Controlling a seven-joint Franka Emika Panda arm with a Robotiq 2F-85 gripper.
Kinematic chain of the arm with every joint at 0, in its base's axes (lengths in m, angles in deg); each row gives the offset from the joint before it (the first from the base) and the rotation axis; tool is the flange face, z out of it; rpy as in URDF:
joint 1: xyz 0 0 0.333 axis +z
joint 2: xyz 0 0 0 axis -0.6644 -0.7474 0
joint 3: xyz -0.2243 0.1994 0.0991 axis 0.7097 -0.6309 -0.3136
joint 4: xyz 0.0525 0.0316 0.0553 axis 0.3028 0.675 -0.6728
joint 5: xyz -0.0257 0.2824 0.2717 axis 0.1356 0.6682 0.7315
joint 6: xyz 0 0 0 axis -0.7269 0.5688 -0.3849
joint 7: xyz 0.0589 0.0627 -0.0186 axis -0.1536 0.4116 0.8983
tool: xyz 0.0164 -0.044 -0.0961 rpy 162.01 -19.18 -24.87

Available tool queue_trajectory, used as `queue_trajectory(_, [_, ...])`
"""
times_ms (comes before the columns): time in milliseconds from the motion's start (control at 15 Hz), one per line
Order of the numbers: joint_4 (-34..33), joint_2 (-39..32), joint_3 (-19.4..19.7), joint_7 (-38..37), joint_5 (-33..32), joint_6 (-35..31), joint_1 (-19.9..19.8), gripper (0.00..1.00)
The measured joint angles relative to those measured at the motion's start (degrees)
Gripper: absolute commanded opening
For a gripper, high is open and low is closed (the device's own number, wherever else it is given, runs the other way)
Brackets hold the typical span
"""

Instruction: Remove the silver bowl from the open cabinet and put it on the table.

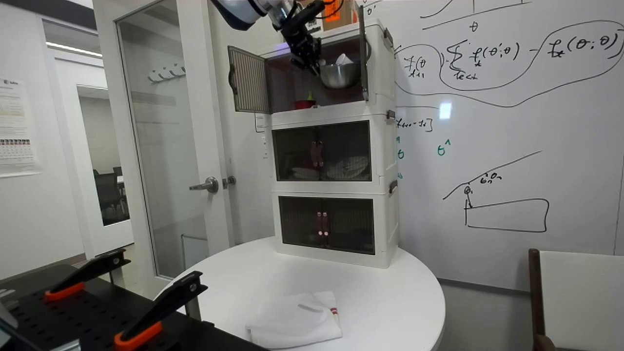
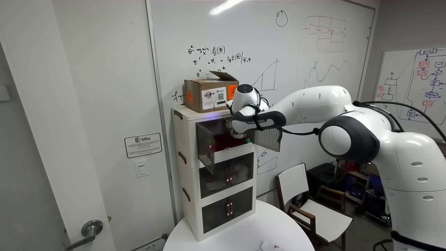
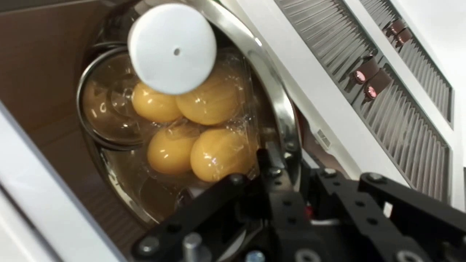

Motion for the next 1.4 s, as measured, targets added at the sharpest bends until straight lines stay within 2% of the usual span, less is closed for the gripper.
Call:
queue_trajectory(400, [10.3,6.6,-0.6,-7.9,-1.8,5.3,3.5,0.03])
queue_trajectory(800, [21.1,12.4,-0.6,-30.8,-12.4,13.6,7.4,0.03])
queue_trajectory(1000, [25.9,13.4,-1.4,-39.8,-13.7,17.2,8.4,0.03])
queue_trajectory(1133, [28.9,13.1,-1.7,-44.5,-13.7,17.0,8.4,0.03])
queue_trajectory(1400, [34.1,10.4,-1.4,-49.9,-17.1,11.3,7.8,0.03])
